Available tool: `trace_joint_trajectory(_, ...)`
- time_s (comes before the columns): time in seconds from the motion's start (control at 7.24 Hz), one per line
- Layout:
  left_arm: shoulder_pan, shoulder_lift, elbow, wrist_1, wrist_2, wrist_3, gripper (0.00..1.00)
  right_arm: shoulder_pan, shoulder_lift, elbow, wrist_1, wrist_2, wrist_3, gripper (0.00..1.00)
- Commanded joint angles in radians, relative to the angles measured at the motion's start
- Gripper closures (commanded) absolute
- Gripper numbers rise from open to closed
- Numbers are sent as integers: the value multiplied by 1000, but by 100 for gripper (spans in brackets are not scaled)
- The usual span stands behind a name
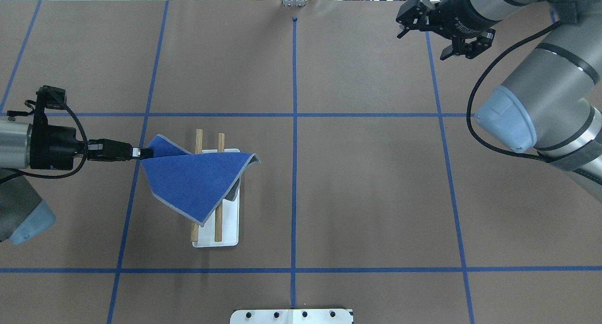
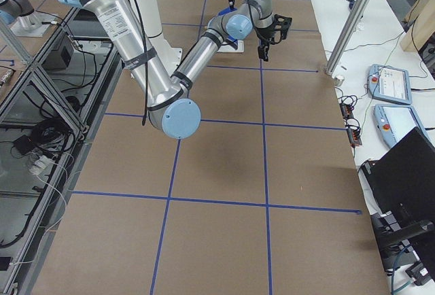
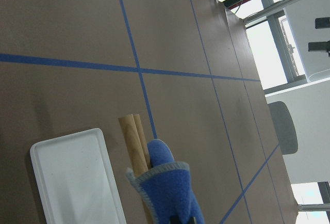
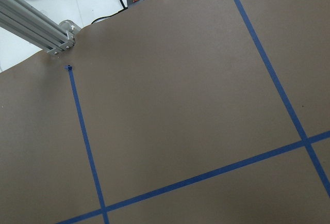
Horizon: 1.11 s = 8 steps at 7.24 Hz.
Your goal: Hang towel on rack
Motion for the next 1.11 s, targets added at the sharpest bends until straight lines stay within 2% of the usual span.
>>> trace_joint_trajectory(0.0,-2,14,2,1,3,-29,100,1,-1,5,0,0,-3,0)
trace_joint_trajectory(0.14,1,47,19,1,2,-55,100,1,-2,14,0,0,-1,0)
trace_joint_trajectory(0.28,1,46,29,-1,3,-85,82,6,-2,25,-3,1,-1,0)
trace_joint_trajectory(0.41,1,44,26,-1,6,-96,3,10,-2,42,-12,0,0,0)
trace_joint_trajectory(0.97,-34,41,25,1,28,-122,2,20,-21,47,-11,3,-3,0)
